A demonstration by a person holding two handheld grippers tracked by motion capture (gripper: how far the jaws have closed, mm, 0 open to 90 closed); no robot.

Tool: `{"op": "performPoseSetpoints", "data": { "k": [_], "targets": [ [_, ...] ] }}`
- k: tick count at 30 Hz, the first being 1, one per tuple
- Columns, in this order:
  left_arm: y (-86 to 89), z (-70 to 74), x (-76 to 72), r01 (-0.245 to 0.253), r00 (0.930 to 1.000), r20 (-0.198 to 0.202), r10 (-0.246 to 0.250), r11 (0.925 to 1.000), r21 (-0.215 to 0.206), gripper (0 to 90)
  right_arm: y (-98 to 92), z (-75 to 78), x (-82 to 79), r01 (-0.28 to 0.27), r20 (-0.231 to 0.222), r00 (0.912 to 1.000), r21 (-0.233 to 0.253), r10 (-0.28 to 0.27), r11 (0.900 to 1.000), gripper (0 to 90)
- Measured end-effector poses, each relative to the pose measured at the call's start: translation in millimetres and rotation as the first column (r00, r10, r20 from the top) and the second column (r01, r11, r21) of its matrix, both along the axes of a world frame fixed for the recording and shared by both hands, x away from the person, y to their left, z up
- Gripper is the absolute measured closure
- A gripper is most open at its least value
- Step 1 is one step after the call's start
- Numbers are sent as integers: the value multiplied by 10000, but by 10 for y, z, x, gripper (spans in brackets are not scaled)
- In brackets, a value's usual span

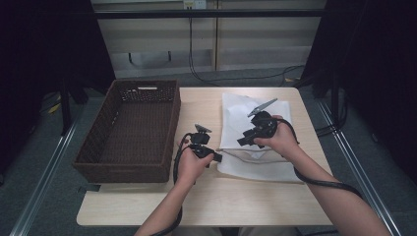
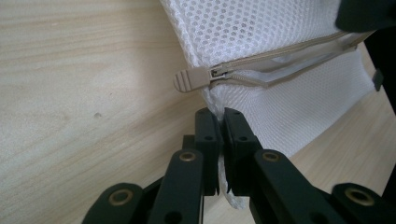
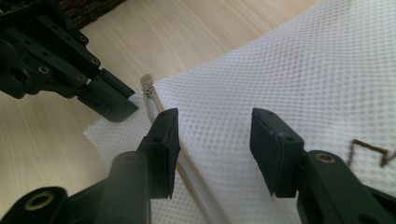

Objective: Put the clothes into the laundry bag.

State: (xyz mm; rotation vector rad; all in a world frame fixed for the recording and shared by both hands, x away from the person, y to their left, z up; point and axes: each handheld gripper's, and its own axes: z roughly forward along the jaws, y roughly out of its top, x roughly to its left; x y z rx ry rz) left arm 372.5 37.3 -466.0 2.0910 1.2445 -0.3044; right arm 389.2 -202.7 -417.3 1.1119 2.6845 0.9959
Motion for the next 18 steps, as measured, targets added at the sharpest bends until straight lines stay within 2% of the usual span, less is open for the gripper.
{"op": "performPoseSetpoints", "data": {
  "k": [4, 6, 7, 8, 13, 18],
  "targets": [
    [-7, 39, -16, -49, 9999, 93, 51, 9998, -218, 863, 48, 7, -2, -90, -7, 10000, 34, 90, 10000, 506],
    [-28, 48, -29, -306, 9993, 193, 314, 9987, -399, 864, 88, 16, -7, -114, -69, 9999, 35, 114, 9999, 503],
    [-29, 52, -30, -276, 9994, 212, 286, 9986, -443, 865, 133, 25, -8, -261, -43, 9996, 36, 261, 9997, 512],
    [-15, 59, -21, 0, 9996, 270, 12, 9991, -427, 865, 159, 29, -9, -337, 3, 9994, 65, 337, 9994, 514],
    [-24, 76, -32, -27, 9996, 295, 45, 9982, -598, 865, 306, 54, 5, -788, 62, 9969, -60, 789, 9969, 561],
    [-21, 79, -32, -45, 9996, 290, 66, 9974, -714, 865, 456, 38, 47, -1011, 93, 9948, -197, 1013, 9947, 559]
  ]
}}
